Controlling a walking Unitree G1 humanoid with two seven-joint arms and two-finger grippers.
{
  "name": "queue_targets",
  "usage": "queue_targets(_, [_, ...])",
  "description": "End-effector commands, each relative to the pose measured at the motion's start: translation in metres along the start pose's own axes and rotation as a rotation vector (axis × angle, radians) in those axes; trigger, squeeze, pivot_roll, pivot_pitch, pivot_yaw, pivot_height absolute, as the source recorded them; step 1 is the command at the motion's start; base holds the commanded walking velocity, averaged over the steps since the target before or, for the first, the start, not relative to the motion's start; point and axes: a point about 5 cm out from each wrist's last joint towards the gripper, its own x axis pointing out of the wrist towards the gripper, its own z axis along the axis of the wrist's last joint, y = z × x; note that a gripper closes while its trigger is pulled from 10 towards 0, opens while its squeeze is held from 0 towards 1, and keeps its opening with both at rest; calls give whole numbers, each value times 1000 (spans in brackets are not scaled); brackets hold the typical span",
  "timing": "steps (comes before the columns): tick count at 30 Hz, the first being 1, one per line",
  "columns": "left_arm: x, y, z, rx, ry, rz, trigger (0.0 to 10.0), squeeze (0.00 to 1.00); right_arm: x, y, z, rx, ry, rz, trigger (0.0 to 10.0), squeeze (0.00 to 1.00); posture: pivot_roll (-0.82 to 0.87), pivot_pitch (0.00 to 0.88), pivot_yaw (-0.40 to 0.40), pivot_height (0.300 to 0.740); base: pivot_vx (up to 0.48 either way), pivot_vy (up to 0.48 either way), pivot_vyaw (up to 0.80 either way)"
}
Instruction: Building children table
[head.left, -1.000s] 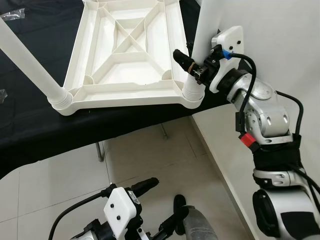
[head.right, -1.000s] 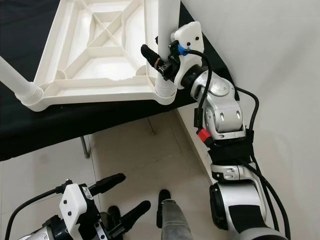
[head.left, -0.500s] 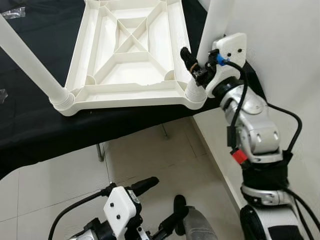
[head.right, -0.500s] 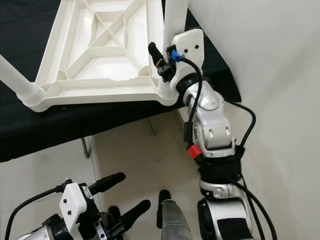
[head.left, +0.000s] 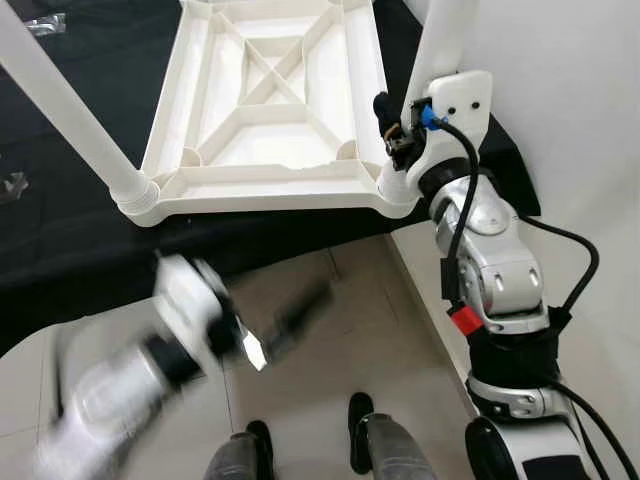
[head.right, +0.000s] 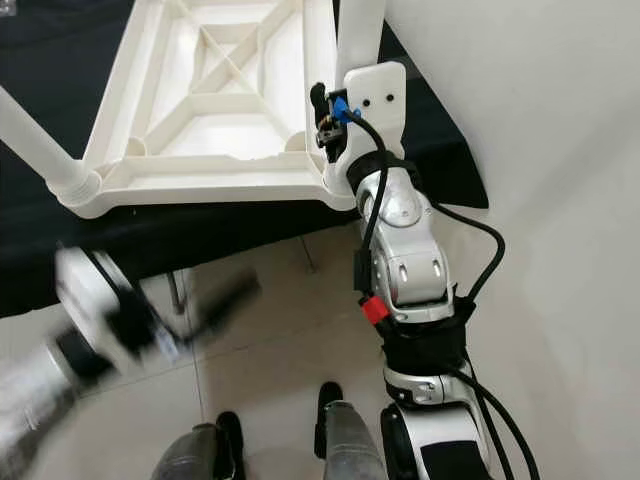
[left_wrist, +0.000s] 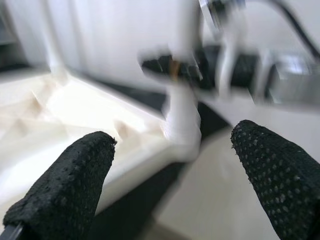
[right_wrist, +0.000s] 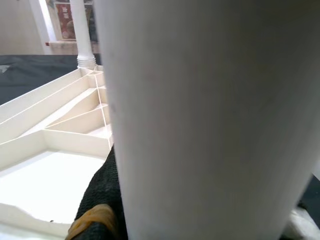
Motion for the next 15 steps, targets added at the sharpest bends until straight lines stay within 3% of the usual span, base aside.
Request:
queue_targets(1, [4, 7, 1, -23, 12, -38, 10000, 0, -5, 2, -36, -9, 182, -44, 10000, 0, 15, 354, 28, 740, 0, 0, 0])
queue_targets(7, [26, 13, 15, -20, -73, -92, 10000, 0, -7, 27, -36, 33, 194, -16, 10000, 0, 3, 349, 34, 740, 0, 0, 0])
queue_targets(10, [29, 13, 16, -31, -80, -102, 10000, 0, -7, 30, -35, 38, 192, -12, 10000, 0, 3, 349, 34, 740, 0, 0, 0])
queue_targets(15, [65, 27, 44, -139, -192, -253, 10000, 0, 0, 31, -29, 39, 168, -11, 10000, 0, 4, 332, 17, 740, 0, 0, 0])
